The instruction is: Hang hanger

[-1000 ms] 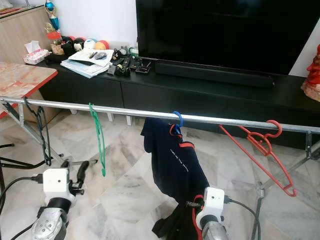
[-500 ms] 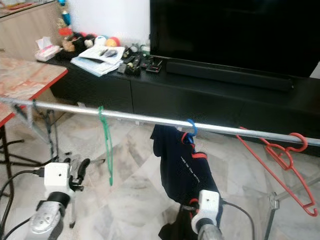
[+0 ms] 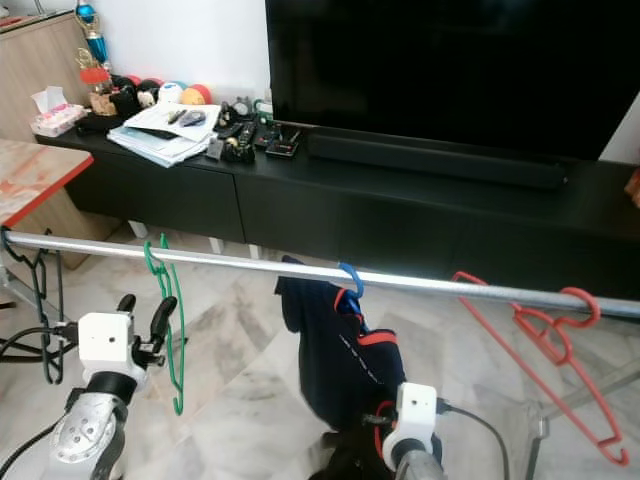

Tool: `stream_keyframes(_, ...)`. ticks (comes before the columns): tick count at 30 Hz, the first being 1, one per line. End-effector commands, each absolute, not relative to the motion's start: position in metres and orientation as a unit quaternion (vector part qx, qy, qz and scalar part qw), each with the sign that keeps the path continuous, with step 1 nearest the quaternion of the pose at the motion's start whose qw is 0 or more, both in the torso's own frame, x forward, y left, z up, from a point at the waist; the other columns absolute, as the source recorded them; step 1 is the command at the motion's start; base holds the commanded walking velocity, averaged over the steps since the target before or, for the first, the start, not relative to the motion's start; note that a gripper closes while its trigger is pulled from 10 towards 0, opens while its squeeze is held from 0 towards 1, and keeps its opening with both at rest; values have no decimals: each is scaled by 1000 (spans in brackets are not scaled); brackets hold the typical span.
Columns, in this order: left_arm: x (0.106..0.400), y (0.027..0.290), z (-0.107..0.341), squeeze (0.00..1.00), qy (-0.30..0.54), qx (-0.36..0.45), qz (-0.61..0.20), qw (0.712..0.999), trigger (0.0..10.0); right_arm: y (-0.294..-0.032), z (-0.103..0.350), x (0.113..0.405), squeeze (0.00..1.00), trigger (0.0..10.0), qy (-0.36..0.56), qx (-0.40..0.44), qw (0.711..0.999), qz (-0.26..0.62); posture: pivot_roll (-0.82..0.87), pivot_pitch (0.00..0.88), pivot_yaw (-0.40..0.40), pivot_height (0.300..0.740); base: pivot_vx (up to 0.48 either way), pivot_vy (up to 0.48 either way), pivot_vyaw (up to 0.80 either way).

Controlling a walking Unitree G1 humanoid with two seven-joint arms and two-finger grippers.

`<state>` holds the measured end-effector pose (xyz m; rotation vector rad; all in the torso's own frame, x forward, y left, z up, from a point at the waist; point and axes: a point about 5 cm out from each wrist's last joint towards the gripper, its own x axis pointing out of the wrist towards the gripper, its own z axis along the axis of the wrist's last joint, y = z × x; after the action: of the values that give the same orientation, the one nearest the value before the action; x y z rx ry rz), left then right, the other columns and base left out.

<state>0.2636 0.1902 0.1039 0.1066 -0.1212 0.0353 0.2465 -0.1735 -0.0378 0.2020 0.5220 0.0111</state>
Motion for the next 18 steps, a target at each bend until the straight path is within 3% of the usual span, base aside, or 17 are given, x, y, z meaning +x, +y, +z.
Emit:
stream_keyframes(1, 266, 190, 107, 0, -50, 49, 10, 998, 10000, -173, -38, 247, 0, 10000, 258, 102, 961, 5, 52, 87, -7, 721, 0, 0, 0)
stream_keyframes(10, 292, 209, 114, 0, 28, 53, 76, 995, 10000, -170, -39, 247, 0, 10000, 263, 104, 959, 7, 56, 100, -7, 721, 0, 0, 0)
stream_keyframes(18, 319, 201, 130, 0, 49, 25, 40, 998, 10000, -170, -41, 245, 0, 10000, 269, 106, 957, 7, 56, 109, -4, 721, 0, 0, 0)
